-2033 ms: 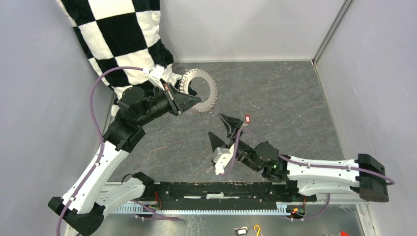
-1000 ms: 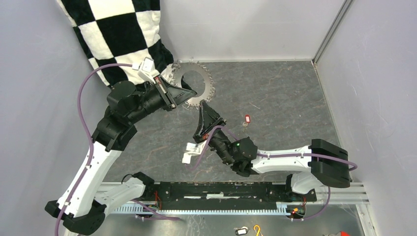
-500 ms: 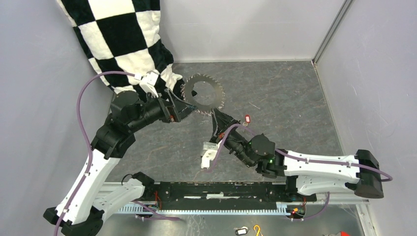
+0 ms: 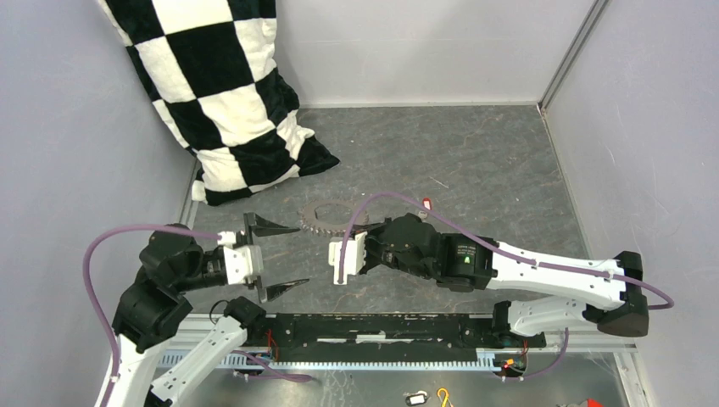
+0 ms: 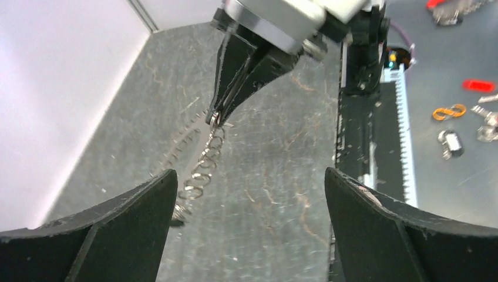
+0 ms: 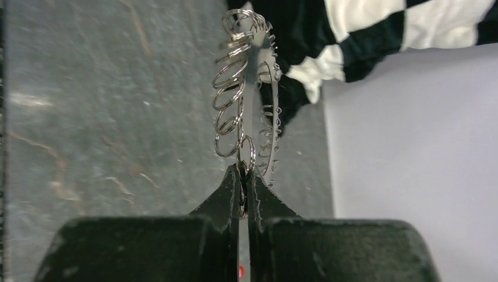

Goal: Put the keys on the keyring

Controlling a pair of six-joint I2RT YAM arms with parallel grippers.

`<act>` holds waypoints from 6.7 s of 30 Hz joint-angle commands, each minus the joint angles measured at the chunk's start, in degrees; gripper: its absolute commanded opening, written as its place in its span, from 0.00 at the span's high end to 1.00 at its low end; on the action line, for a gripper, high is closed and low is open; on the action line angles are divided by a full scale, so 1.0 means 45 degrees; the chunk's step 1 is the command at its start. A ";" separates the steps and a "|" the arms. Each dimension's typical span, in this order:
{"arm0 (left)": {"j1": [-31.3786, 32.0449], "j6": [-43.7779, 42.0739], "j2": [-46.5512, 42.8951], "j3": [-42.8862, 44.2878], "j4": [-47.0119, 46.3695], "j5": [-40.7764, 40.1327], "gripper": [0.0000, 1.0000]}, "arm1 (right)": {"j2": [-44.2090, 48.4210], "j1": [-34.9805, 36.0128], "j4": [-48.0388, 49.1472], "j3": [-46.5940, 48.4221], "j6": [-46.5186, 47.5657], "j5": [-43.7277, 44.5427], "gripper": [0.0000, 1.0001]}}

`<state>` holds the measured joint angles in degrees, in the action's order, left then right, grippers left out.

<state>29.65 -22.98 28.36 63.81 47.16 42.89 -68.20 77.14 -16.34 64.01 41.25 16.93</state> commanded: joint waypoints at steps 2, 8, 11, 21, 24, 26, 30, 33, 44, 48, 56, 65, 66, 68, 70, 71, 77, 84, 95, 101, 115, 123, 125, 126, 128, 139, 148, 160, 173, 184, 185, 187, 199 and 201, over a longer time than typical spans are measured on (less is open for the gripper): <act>-0.0039 -0.4051 0.0053 -0.1424 -0.1477 0.1133 0.00 | -0.0625 0.0028 -0.1495 0.1960 -0.2974 -0.2281 1.00; -0.0019 -0.6333 0.0472 -0.2134 -0.1541 0.1766 0.00 | -0.1339 0.0039 -0.2258 0.3080 -0.3956 -0.2951 1.00; -0.0031 -0.6584 0.0189 -0.2595 -0.2084 0.1628 0.00 | -0.1279 0.0024 -0.2224 0.3042 -0.4106 -0.2966 1.00; -0.0022 -0.7878 -0.0781 -0.3399 -0.1610 0.3223 0.14 | -0.1699 0.0025 -0.2355 0.3791 -0.4898 -0.2895 1.00; -0.0025 -1.0303 -0.1679 -0.4319 -0.1407 0.3009 0.16 | -0.1985 -0.0013 -0.2817 0.4345 -0.5562 -0.2849 1.00; -0.0028 -1.1284 -0.2390 -0.5089 -0.2352 0.2689 0.18 | -0.2231 -0.0048 -0.3313 0.4815 -0.6045 -0.2823 1.00; -0.0039 -0.9998 -0.4108 -0.7107 -0.7131 0.1415 0.28 | -0.2660 -0.0076 -0.3997 0.5417 -0.6887 -0.3143 1.00; -0.0045 -0.9952 -0.4585 -0.7629 -0.8365 0.0874 0.26 | -0.2857 -0.0077 -0.4085 0.5541 -0.7452 -0.3489 1.00; -0.0042 -0.9527 -0.4680 -0.7537 -0.8365 0.0851 0.28 | -0.3486 -0.0101 -0.4255 0.6117 -0.8325 -0.3725 1.00; -0.0044 -0.8952 -0.4691 -0.7384 -0.8327 0.0492 0.28 | -0.3334 -0.0141 -0.4189 0.5910 -0.8386 -0.3573 1.00; -0.0044 -0.6384 -0.4245 -0.6347 -0.7861 -0.1045 0.36 | -0.2759 -0.0268 -0.3869 0.5187 -0.8252 -0.3207 1.00; -0.0045 -0.5743 -0.4230 -0.5994 -0.7107 -0.0952 0.38 | -0.2322 -0.0328 -0.3537 0.4896 -0.8028 -0.3200 1.00; -0.0046 -0.5941 -0.4227 -0.5940 -0.6701 -0.0672 0.37 | -0.2252 -0.0329 -0.3417 0.4833 -0.7984 -0.3199 1.00; -0.0045 -0.6165 -0.4060 -0.5678 -0.5749 0.0020 0.34 | -0.2132 -0.0345 -0.3294 0.4712 -0.7783 -0.3206 1.00; -0.0046 -0.5810 -0.3700 -0.5260 -0.4980 0.0697 0.28 | -0.1938 -0.0343 -0.3028 0.4471 -0.7538 -0.3487 1.00; -0.0036 -0.5615 -0.3394 -0.4994 -0.4589 0.1007 0.27 | -0.1804 -0.0347 -0.2828 0.4296 -0.7311 -0.3695 1.00; -0.0040 -0.2375 -0.0872 -0.2722 -0.3776 0.1720 0.25 | -0.1347 -0.0340 -0.2673 0.3652 -0.5613 -0.4691 1.00; -0.0024 -0.1745 0.1787 -0.0680 -0.1042 0.3603 0.32 | -0.1054 -0.0328 -0.2695 0.3470 -0.4412 -0.5242 1.00; -0.0026 -0.3548 0.3594 0.0609 0.1784 0.4083 0.55 | -0.1073 -0.0289 -0.3103 0.3742 -0.3720 -0.5613 1.00; -0.0026 -0.3384 0.3711 0.0540 0.1767 0.4347 0.59 | -0.1365 -0.0272 -0.3375 0.4178 -0.3699 -0.5695 1.00; -0.0015 -0.2350 0.3593 0.0068 0.0645 0.4551 0.64 | -0.1989 -0.0109 -0.3732 0.4877 -0.3582 -0.5793 1.00; -0.0026 -0.2100 0.3355 -0.0007 0.0439 0.4291 0.75 | -0.1992 -0.0073 -0.3711 0.4858 -0.3562 -0.5770 1.00; -0.0014 -0.2109 0.3277 -0.0118 0.0424 0.4249 0.78 | -0.1993 -0.0073 -0.3703 0.4877 -0.3562 -0.5772 1.00; -0.0022 -0.2101 0.3247 -0.0176 0.0410 0.4200 0.78 | -0.1992 -0.0073 -0.3698 0.4896 -0.3572 -0.5774 1.00; -0.0026 -0.2139 0.3239 -0.0233 0.0469 0.4103 0.78 | -0.1992 -0.0066 -0.3733 0.4936 -0.3557 -0.5763 1.00; -0.0025 -0.3024 0.3930 0.0376 0.1215 0.4030 0.98 | -0.2049 -0.0035 -0.3829 0.4948 -0.3543 -0.5788 1.00; -0.0021 0.0015 0.3064 -0.0674 -0.1832 0.4216 0.98 | -0.0125 -0.0101 -0.1502 0.2423 -0.3856 -0.5134 0.52; -0.0026 0.6140 0.2299 -0.2232 -0.7693 0.4140 0.98 | 0.4749 -0.0548 0.3839 -0.2564 -0.6548 -0.3066 0.15; -0.0025 0.7320 0.1927 -0.2477 -0.9181 0.3827 0.98 | 0.4009 -0.1545 0.7244 -0.3367 -0.8090 -0.6006 0.39; -0.0016 0.7663 0.1778 -0.2407 -0.9678 0.3285 0.98 | 0.3311 -0.3238 1.1808 -0.4673 -1.1734 -0.9934 0.63; -0.0010 0.7680 0.1703 -0.2481 -0.9742 0.3072 0.98 | 0.3277 -0.3232 1.1979 -0.4757 -1.1883 -1.0026 0.62; -0.0026 0.7742 0.1602 -0.2627 -0.9877 0.2714 0.98 | 0.3142 -0.3240 1.2182 -0.4781 -1.2071 -1.0207 0.59; -0.0013 0.8442 0.1254 -0.3291 -1.0802 0.1952 0.98 | 0.2443 -0.3247 1.3268 -0.5034 -1.2742 -0.9385 0.58; -0.0026 0.8447 0.1250 -0.3366 -1.0957 0.1990 0.98 | 0.2237 -0.3239 1.3252 -0.4909 -1.2837 -0.9430 0.58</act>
<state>29.65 11.60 34.48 48.88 3.64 52.99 -56.84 62.65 38.87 41.71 -14.26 -26.28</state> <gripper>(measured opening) 0.034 0.418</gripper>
